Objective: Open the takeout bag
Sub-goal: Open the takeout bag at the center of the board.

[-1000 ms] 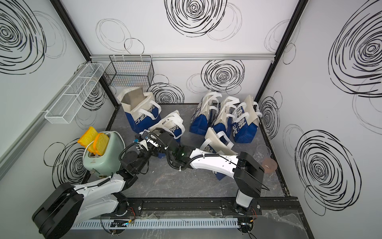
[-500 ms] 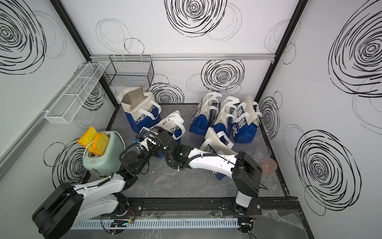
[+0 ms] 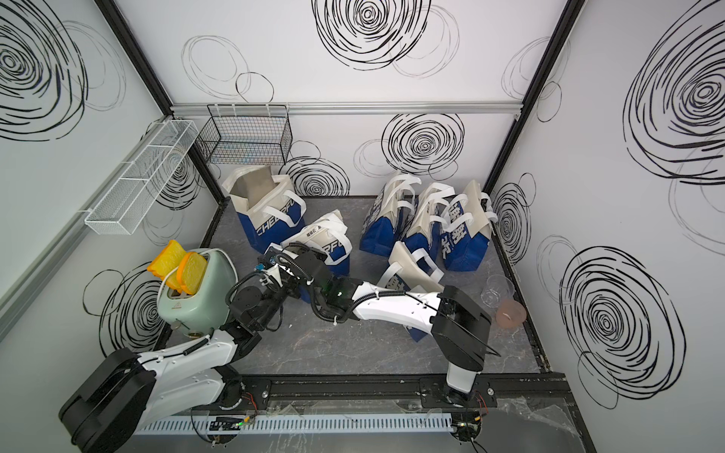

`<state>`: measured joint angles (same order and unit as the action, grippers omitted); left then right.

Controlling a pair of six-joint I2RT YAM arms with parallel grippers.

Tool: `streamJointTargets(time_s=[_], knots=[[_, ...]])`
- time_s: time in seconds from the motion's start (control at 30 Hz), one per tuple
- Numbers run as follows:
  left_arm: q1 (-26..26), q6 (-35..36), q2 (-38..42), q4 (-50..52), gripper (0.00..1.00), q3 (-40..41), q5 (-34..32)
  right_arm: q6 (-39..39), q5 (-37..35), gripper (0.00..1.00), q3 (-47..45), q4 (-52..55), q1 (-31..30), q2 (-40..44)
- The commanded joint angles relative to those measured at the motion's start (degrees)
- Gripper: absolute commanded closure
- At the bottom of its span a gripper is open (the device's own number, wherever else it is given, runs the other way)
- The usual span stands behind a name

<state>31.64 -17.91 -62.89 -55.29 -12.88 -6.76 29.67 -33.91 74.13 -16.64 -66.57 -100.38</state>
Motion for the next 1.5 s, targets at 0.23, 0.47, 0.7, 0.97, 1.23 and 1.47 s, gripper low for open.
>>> streamJointTargets(time_s=[0.23, 0.47, 0.7, 0.97, 1.23, 1.47], knots=[[1.41, 1.52, 1.7, -0.11, 1.0, -0.39, 0.08, 1.84, -3.69, 0.82, 3.64, -4.35, -0.06, -2.1], [1.24, 0.61, 3.46, 5.23, 1.0, -1.08, -0.95, 0.84, -4.67, 1.0, 5.1, -2.45, -0.23, -0.43], [0.38, -1.93, 4.27, 8.44, 1.0, -0.6, -1.32, 0.66, -4.97, 1.0, 8.06, 1.6, -0.06, 1.63], [-0.06, -2.99, 4.82, 12.34, 1.0, 0.32, -1.86, 0.79, -5.38, 1.0, 11.46, 4.43, 0.64, 3.34], [-0.43, -5.7, 5.68, 19.38, 1.0, 1.55, -6.63, 2.06, -4.68, 1.0, 15.09, 6.96, 1.41, 3.88], [-1.75, -7.81, 5.32, 25.2, 1.0, 1.17, -7.28, 2.94, -3.7, 1.0, 19.27, 9.31, 1.96, 3.43]])
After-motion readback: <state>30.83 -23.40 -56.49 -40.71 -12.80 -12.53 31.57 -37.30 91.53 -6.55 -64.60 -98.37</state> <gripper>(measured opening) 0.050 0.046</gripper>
